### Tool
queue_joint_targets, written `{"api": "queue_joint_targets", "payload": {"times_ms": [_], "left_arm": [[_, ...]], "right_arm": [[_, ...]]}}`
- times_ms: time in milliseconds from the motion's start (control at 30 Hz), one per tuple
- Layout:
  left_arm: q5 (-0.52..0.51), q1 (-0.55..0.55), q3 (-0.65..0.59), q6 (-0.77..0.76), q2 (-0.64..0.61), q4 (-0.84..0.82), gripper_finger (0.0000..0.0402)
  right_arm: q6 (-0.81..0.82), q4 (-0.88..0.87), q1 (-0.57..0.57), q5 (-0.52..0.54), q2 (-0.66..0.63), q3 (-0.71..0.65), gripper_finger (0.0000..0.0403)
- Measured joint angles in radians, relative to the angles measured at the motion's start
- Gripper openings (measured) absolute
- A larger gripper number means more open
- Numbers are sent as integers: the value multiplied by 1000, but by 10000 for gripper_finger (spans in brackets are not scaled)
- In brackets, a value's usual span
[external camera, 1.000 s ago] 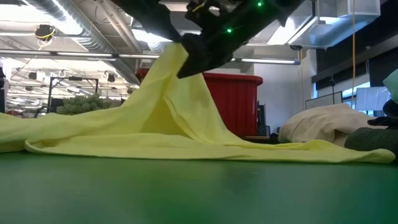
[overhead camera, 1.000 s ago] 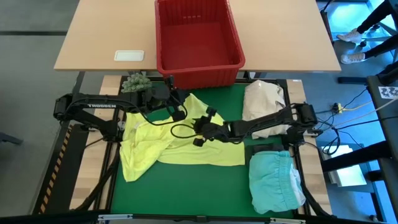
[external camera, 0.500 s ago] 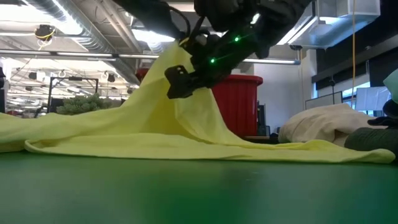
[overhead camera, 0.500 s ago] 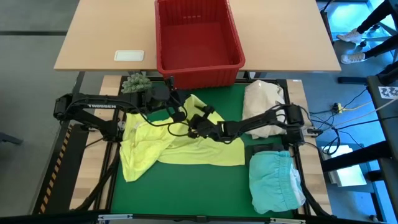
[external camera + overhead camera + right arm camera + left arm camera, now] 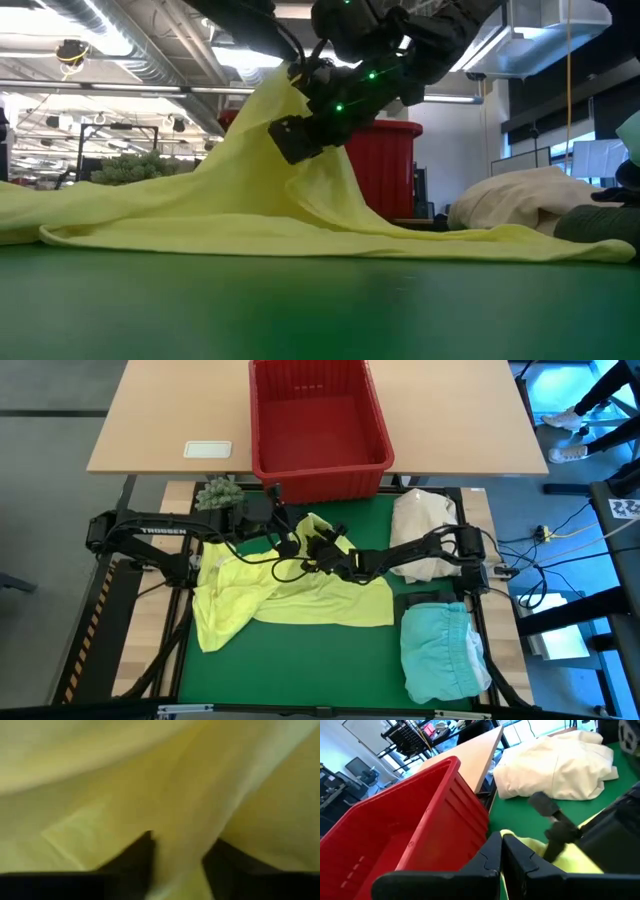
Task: Fold Laundry from Bin
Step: Fold the yellow shirt
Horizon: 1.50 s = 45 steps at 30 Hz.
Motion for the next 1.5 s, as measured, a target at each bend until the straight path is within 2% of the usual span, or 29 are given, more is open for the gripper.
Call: {"api": "queue_joint_targets", "payload": {"times_ms": [100, 167, 300, 567, 733, 933, 1067, 1200, 1333, 1500], "left_arm": [[-1, 0, 0, 0, -2, -6, 0], [-1, 0, 0, 0, -3, -11, 0], [-5, 0, 0, 0, -3, -19, 0], [-6, 1, 0, 0, -3, -39, 0], [-7, -8, 0, 3, -3, -96, 0], [-4, -79, 0, 46, -3, -122, 0], [1, -135, 0, 95, -3, -97, 0], [2, -175, 2, 113, -3, -82, 0], [-1, -205, 2, 112, -3, -86, 0], [35, -249, 2, 105, -3, -97, 0]], "right_arm": [[-54, -28, 24, 48, -10, 0, 45], [-80, -60, 39, 69, -28, 0, 16], [-80, -170, 62, 101, -75, 0, 7], [-48, -435, 123, 77, -230, -1, 3], [-27, -686, 160, 30, -375, -1, 2], [35, -948, 155, -6, -571, -1, 1], [21, -994, 122, -21, -675, -1, 1], [-25, -997, 61, -79, -738, 0, 1], [-86, -1018, 14, -189, -754, 0, 1], [-73, -1067, 10, -308, -755, 0, 0]]}}
